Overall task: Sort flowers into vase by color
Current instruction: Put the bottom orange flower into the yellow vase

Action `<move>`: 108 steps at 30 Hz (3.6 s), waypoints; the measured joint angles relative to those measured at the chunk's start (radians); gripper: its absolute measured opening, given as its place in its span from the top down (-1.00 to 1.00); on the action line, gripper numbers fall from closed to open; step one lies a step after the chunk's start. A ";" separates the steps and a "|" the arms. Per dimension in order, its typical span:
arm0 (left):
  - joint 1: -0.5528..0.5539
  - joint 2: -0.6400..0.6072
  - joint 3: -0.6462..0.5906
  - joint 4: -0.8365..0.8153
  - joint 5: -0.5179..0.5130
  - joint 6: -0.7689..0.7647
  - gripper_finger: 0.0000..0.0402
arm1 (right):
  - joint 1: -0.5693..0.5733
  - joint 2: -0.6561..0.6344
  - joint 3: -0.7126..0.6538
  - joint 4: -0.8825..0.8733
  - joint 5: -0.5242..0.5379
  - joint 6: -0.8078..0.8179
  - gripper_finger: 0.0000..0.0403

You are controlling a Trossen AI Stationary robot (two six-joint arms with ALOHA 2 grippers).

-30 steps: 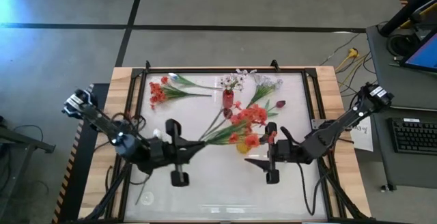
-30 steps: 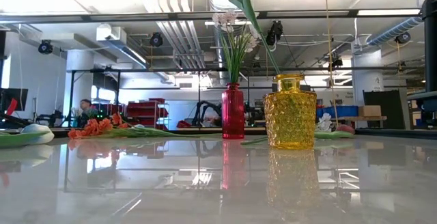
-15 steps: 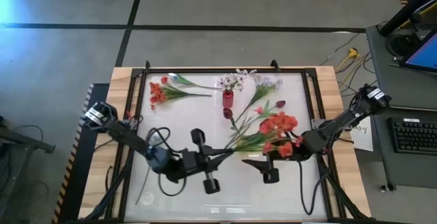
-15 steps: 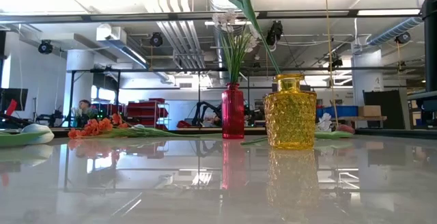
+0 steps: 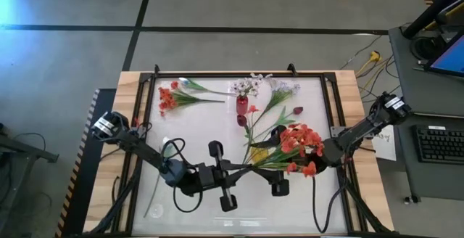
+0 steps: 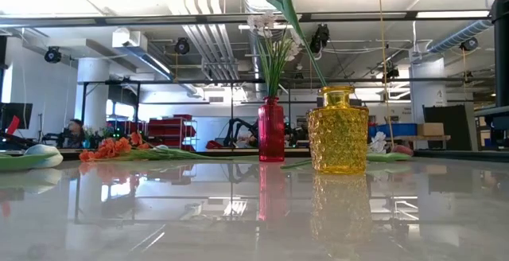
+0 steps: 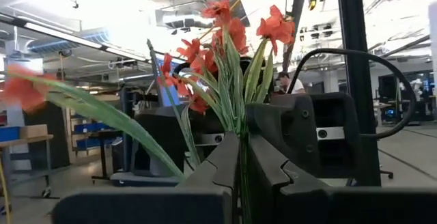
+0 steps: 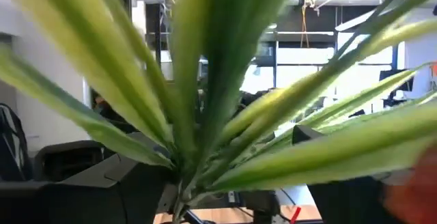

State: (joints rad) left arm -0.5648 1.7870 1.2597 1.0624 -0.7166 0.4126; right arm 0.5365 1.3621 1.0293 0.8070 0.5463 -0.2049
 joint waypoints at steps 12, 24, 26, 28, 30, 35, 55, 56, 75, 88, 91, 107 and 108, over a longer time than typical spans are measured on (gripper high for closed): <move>-0.003 -0.002 -0.005 -0.008 -0.097 0.016 1.00 | -0.001 0.007 0.011 -0.009 0.004 -0.017 0.39; -0.038 -0.071 -0.004 -0.183 -0.164 -0.055 0.62 | 0.002 0.007 0.009 -0.021 0.004 -0.050 0.91; -0.042 -0.096 0.000 -0.291 -0.164 -0.096 0.46 | 0.002 -0.005 0.009 -0.046 0.004 -0.049 0.91; -0.046 -0.126 0.003 -0.402 -0.164 -0.146 0.30 | 0.002 -0.031 0.009 -0.110 0.004 -0.019 0.91; -0.053 -0.160 0.004 -0.495 -0.164 -0.192 0.17 | 0.002 -0.072 0.009 -0.215 0.003 0.033 0.91; -0.079 -0.239 0.002 -0.675 -0.164 -0.262 -0.01 | 0.007 -0.190 0.009 -0.545 -0.006 0.208 0.91; -0.087 -0.447 -0.188 -0.924 -0.206 -0.560 0.07 | -0.035 -0.282 -0.115 -0.922 0.242 0.501 0.91; -0.087 -0.453 -0.202 -0.925 -0.214 -0.573 0.07 | -0.039 -0.277 -0.116 -0.922 0.242 0.502 0.91; -0.087 -0.512 -0.276 -0.994 -0.297 -0.688 0.08 | -0.053 -0.140 -0.117 -0.923 0.243 0.593 0.91; -0.087 -0.512 -0.276 -1.007 -0.298 -0.693 0.08 | -0.053 -0.134 -0.121 -0.936 0.242 0.606 0.60; -0.087 -0.512 -0.276 -1.008 -0.298 -0.693 0.08 | -0.053 -0.134 -0.121 -0.952 0.242 0.606 0.46; -0.087 -0.512 -0.276 -1.049 -0.299 -0.734 0.08 | -0.051 -0.176 -0.118 -1.138 0.130 0.725 -0.32; -0.087 -0.512 -0.276 -1.062 -0.299 -0.747 0.08 | -0.051 -0.183 -0.118 -1.144 0.104 0.740 -0.35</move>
State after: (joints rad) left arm -0.6514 1.2747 0.9833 0.0003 -1.0155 -0.3343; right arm 0.4858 1.1788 0.9115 -0.3371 0.6507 0.5354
